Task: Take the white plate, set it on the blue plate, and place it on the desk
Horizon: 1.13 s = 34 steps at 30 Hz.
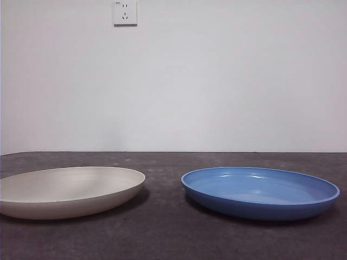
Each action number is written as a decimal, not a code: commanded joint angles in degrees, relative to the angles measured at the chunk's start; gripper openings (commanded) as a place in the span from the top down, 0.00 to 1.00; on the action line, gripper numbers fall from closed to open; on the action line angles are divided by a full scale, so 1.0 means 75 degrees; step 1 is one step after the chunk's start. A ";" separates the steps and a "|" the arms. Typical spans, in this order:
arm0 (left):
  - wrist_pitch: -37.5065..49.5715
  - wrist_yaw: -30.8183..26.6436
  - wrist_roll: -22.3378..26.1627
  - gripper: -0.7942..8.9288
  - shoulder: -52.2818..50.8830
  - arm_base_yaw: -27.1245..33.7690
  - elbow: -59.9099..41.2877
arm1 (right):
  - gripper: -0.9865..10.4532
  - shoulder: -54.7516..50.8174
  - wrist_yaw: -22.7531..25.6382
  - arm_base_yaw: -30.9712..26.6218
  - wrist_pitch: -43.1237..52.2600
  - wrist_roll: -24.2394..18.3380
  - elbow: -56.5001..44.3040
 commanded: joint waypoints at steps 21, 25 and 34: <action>0.1052 0.0682 0.0717 0.19 0.5193 0.1003 0.0125 | 0.34 0.0035 -0.0361 0.0032 -0.0134 0.0219 0.0149; 0.1139 0.0685 0.0720 0.19 0.5563 0.1072 0.0125 | 0.34 0.0035 -0.0358 0.0032 -0.0131 0.0216 0.0149; 0.1332 0.0848 0.0743 0.26 0.5980 0.1061 0.0125 | 0.34 0.0035 -0.0341 0.0032 -0.0128 0.0189 0.0149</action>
